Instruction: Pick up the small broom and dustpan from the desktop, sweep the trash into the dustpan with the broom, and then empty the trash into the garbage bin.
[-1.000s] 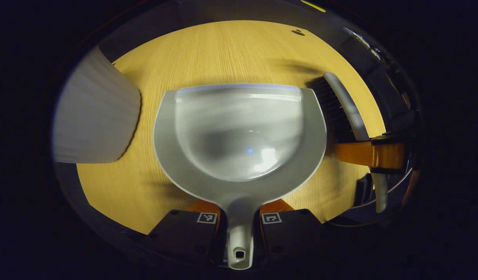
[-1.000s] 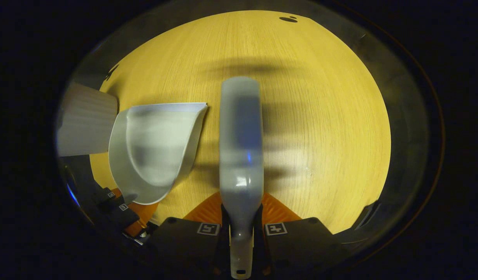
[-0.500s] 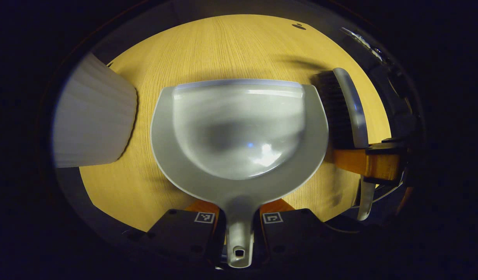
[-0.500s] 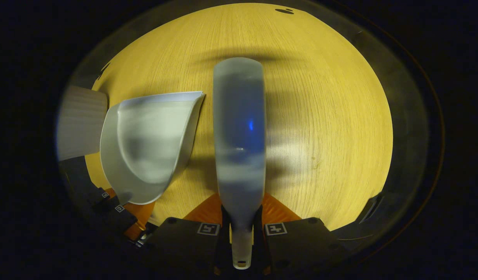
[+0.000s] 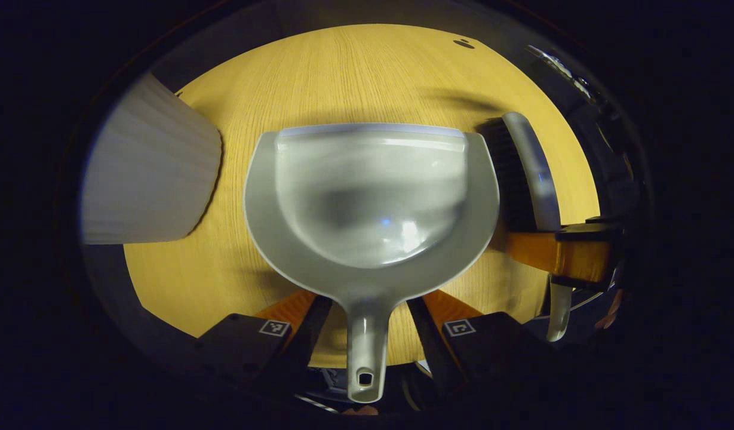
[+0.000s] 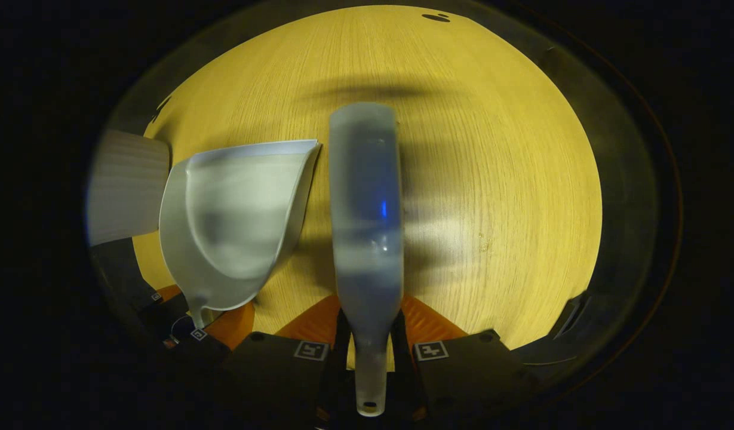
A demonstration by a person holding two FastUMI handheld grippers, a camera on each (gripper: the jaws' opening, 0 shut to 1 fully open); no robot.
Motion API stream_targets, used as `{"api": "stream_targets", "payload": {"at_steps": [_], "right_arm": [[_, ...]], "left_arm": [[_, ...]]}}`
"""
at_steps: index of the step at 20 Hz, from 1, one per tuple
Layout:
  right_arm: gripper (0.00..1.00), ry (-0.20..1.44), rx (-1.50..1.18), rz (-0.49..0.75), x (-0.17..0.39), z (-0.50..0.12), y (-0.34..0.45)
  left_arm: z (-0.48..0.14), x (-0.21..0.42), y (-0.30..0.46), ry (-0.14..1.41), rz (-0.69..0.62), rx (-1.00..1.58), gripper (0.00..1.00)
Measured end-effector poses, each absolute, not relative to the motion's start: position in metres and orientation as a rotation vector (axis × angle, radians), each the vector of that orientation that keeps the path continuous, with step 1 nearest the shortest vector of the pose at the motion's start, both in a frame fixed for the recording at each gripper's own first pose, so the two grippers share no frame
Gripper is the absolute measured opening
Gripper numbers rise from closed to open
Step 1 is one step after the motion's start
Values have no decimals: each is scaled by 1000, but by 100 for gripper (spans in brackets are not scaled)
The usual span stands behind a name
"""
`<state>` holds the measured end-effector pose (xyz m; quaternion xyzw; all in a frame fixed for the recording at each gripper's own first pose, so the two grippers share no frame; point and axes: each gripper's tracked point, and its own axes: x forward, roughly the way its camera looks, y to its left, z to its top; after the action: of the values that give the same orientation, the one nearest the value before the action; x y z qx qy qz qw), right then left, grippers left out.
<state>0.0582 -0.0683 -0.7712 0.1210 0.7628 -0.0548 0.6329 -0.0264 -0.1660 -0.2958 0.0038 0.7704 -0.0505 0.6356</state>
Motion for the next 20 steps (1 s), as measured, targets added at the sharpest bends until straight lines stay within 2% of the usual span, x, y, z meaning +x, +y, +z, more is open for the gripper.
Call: {"api": "stream_targets", "payload": {"at_steps": [1, 2, 5, 6, 14, 17, 18, 20], "right_arm": [[44, 1737, 271, -128, 59, -769, -69], [51, 1729, 270, -131, 61, -769, -70], [91, 1709, 272, -126, 60, -758, -68], [97, 1698, 272, -126, 59, -754, -67], [98, 1546, 260, -127, 59, -698, -67], [97, 1411, 262, -124, 63, -654, -63], [97, 1312, 237, -124, 73, -639, -66], [97, 1100, 97, -142, 93, -604, -86]], "left_arm": [[-293, -26, -164, 1756, -100, 8, 82], [-291, -26, -164, 1752, -94, 2, 84], [-281, -27, -163, 1723, -96, 3, 84], [-278, -26, -162, 1708, -97, 13, 84], [-232, -33, -156, 1569, -134, 34, 84], [-199, -28, -151, 1422, -155, 47, 84], [-185, -25, -149, 1357, -157, 49, 84], [-155, -3, -146, 1129, -162, 44, 84]]}}
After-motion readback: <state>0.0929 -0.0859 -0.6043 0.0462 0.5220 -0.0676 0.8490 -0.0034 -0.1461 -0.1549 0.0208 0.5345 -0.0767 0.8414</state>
